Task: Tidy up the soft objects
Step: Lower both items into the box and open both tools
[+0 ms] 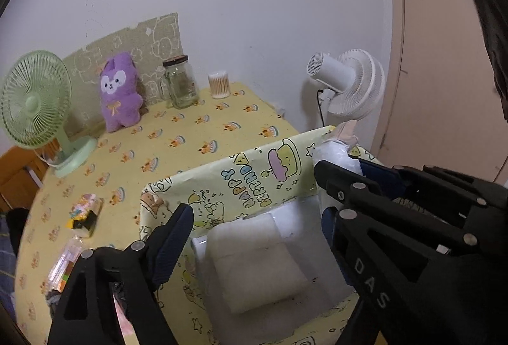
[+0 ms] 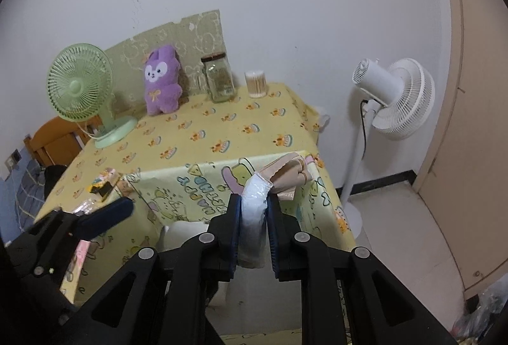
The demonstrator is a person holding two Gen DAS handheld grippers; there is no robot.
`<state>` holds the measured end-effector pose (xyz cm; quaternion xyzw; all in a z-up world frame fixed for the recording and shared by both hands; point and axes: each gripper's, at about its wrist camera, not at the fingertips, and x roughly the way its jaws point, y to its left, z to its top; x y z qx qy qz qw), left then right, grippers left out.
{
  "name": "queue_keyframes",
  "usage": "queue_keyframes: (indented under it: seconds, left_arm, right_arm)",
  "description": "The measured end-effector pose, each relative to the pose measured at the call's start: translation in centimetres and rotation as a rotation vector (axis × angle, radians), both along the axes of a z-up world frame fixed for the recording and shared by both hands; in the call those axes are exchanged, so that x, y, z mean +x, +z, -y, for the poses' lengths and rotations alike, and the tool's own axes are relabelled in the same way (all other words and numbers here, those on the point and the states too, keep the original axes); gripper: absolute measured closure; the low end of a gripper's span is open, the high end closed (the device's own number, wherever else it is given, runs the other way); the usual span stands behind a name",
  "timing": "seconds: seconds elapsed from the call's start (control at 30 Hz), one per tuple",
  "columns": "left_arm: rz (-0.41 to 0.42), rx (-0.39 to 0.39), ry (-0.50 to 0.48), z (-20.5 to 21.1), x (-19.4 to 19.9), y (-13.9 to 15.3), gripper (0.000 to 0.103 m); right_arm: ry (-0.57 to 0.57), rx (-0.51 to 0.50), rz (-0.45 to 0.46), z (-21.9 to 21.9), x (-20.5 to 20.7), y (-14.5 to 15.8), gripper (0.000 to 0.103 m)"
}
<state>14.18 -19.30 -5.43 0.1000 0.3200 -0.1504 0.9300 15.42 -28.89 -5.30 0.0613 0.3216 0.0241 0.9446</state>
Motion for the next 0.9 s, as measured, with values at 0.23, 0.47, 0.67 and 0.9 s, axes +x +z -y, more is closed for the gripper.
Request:
queue_keyframes:
  seconds: [0.23, 0.47, 0.67, 0.9]
  left_arm:
    - [-0.008, 0.01, -0.025, 0.0, -0.1, -0.1, 0.018]
    - [-0.005, -0.001, -0.017, -0.6, -0.4, 0.2, 0.015]
    - [0.024, -0.01, -0.012, -1.7, -1.2, 1.1, 0.013]
    - [0.059, -0.026, -0.003, -3.2, -2.4, 2.3, 0.012]
  right_arm:
    - [-0.032, -0.037, 0.018, -0.1, -0.2, 0.0, 0.031]
    - [-0.044, -0.057, 0.013, -0.8, -0.5, 0.6, 0.024]
    - [-0.053, -0.061, 0.032, -1.7, -1.4, 1.4, 0.016]
    - [-0.066, -0.081, 0.087, -3.1, -2.9, 2.8, 0.011]
